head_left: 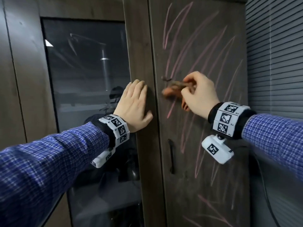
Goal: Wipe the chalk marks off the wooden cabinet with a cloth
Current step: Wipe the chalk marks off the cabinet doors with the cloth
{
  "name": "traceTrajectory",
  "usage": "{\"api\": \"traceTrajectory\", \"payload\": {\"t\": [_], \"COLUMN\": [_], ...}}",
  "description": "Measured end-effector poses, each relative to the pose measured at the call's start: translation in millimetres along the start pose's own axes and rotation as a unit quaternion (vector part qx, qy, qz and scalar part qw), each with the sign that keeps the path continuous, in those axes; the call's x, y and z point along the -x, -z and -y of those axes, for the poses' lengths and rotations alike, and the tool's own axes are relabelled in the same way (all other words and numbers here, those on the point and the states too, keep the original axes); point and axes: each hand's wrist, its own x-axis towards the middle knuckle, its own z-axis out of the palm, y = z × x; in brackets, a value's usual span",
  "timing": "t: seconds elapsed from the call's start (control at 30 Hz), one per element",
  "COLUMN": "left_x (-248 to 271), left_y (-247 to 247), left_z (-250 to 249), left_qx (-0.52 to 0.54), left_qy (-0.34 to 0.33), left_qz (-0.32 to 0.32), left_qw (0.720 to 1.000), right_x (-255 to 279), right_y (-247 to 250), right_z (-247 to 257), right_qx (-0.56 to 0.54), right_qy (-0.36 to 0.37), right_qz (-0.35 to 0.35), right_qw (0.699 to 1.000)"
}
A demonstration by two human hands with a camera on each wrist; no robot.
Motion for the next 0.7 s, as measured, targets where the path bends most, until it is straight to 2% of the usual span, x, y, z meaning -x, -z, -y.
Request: {"api": "traceTrajectory", "payload": {"t": [0.03, 0.1, 0.17, 0.27, 0.37, 0.53, 0.6, 0.7], "left_x": [-5, -15, -21, -23, -21, -30, -37, -47], "left_y": [-1, -5, -10, -17, -22, -25, -26, -25], "left_z": [-1, -2, -1, 1, 2, 2, 3, 5], "left_qx": [-0.01, -0.038, -0.058, -0.083, -0.091, -0.093, -0.086, -0.071], "left_qy": [0.006, 0.011, 0.016, 0.018, 0.01, 0.03, 0.03, 0.021], "left_qz": [0.001, 0.008, 0.016, 0.023, 0.012, -0.02, -0.028, -0.041], "left_qw": [1.0, 0.999, 0.998, 0.996, 0.996, 0.995, 0.995, 0.996], "right_x": [-5, -4, 12, 54, 72, 46, 23, -38], "right_y": [4, 2, -14, -44, -58, -60, -56, -40], "right_z": [-5, -14, -25, -49, -66, -75, -75, -76], "right_qx": [0.018, 0.061, 0.098, 0.165, 0.165, 0.162, 0.16, 0.154], "right_qy": [0.031, 0.111, 0.188, 0.303, 0.331, 0.383, 0.373, 0.306], "right_qz": [-0.034, -0.028, 0.056, 0.197, 0.274, 0.273, 0.227, 0.127], "right_qw": [0.999, 0.992, 0.976, 0.918, 0.888, 0.867, 0.885, 0.931]}}
